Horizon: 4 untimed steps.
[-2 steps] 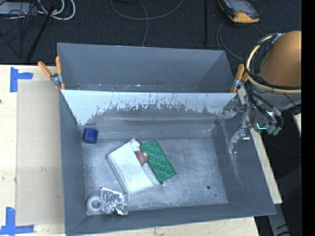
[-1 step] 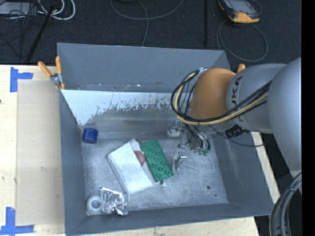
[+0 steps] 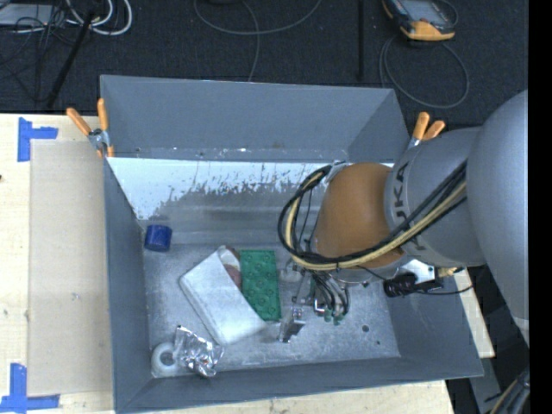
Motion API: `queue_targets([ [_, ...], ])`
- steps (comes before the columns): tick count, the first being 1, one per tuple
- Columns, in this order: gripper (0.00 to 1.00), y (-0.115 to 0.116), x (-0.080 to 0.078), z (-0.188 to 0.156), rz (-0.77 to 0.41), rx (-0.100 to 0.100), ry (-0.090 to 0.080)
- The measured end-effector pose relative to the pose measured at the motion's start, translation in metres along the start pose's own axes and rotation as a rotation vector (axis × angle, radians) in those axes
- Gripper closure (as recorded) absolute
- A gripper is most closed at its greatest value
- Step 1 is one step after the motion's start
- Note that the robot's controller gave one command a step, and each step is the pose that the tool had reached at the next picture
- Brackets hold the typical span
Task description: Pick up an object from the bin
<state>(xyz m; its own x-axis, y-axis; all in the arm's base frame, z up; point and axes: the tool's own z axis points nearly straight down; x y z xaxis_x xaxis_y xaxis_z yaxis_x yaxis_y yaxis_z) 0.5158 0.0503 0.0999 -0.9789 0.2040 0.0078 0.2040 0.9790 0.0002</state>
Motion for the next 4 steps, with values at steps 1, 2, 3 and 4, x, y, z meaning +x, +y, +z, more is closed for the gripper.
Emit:
queue_targets([
  [1, 0.0, 0.041, 0.005, 0.001, -0.221, 0.001, -0.008],
  [2, 0.0, 0.068, 0.046, 0.022, -0.402, -0.003, -0.041],
  [3, 0.0, 0.108, 0.049, 0.023, -0.44, 0.004, -0.033],
  [4, 1.0, 0.112, 0.044, 0.02, -0.441, -0.001, -0.056],
])
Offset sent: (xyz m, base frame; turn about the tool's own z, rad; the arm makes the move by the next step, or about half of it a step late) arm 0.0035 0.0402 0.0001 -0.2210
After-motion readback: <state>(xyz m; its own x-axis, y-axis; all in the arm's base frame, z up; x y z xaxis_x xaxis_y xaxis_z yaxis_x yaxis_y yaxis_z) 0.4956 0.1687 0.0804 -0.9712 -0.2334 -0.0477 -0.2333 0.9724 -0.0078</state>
